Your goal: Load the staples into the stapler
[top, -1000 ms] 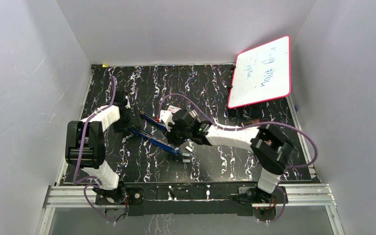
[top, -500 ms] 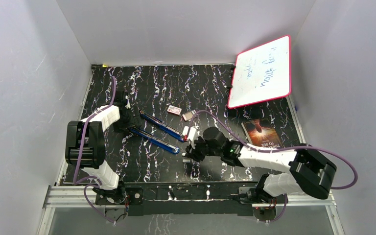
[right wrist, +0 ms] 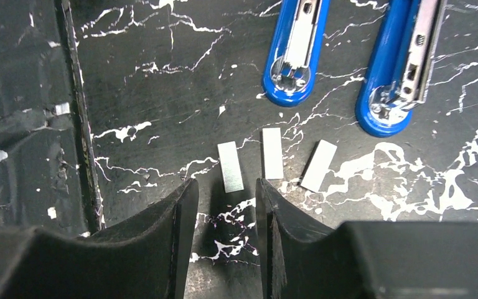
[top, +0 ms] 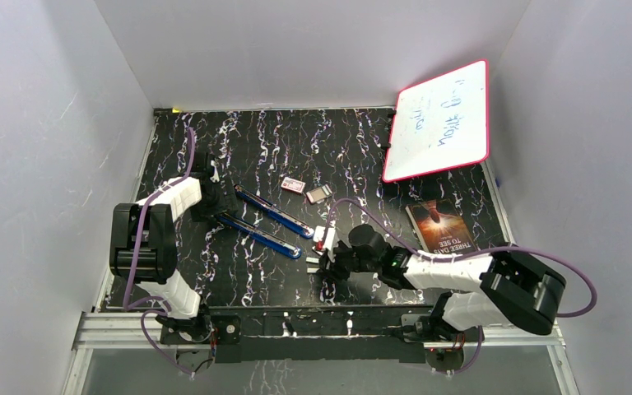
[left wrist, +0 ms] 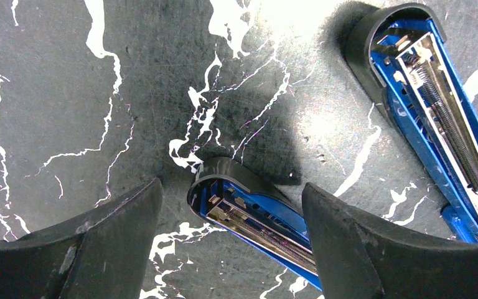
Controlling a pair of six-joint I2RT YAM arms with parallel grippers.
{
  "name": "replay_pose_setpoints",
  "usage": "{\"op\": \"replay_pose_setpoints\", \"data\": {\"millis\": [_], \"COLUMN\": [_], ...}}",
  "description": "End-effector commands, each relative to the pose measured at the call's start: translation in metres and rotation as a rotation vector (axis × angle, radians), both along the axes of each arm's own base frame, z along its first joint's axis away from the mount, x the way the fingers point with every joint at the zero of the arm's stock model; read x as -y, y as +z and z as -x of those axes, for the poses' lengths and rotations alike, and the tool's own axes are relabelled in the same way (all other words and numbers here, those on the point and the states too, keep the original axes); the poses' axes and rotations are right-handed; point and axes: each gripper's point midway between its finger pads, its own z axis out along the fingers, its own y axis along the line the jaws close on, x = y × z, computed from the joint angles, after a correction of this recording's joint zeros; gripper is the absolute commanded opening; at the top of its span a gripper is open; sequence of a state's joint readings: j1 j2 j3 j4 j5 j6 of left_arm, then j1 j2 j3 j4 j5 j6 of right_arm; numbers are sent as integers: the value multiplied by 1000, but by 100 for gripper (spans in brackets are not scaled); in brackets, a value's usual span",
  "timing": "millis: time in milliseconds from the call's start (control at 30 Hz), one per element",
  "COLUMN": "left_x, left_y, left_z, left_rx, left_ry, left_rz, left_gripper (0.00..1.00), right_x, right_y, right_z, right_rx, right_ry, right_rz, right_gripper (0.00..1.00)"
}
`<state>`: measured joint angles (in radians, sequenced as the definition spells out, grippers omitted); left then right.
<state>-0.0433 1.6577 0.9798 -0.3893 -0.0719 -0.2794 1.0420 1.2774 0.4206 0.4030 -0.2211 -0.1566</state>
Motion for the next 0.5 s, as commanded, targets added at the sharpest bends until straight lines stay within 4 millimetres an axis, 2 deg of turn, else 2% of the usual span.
{"op": "replay_pose_setpoints", "data": {"millis": [0, 467], "left_x": [-1, 0], "left_y": [15, 14], "left_z": [-3, -4], "left_rx": [41, 37], "left_ry": [-9, -14], "left_rz": [-11, -5], "left_gripper": [81, 81], "right_x": [-11, -11], "right_y": [0, -27], "right_z": [1, -1], "right_rx": [27, 0], "right_ry": [52, 74], "right_rz": [-30, 65], "right_gripper": [48, 49]}}
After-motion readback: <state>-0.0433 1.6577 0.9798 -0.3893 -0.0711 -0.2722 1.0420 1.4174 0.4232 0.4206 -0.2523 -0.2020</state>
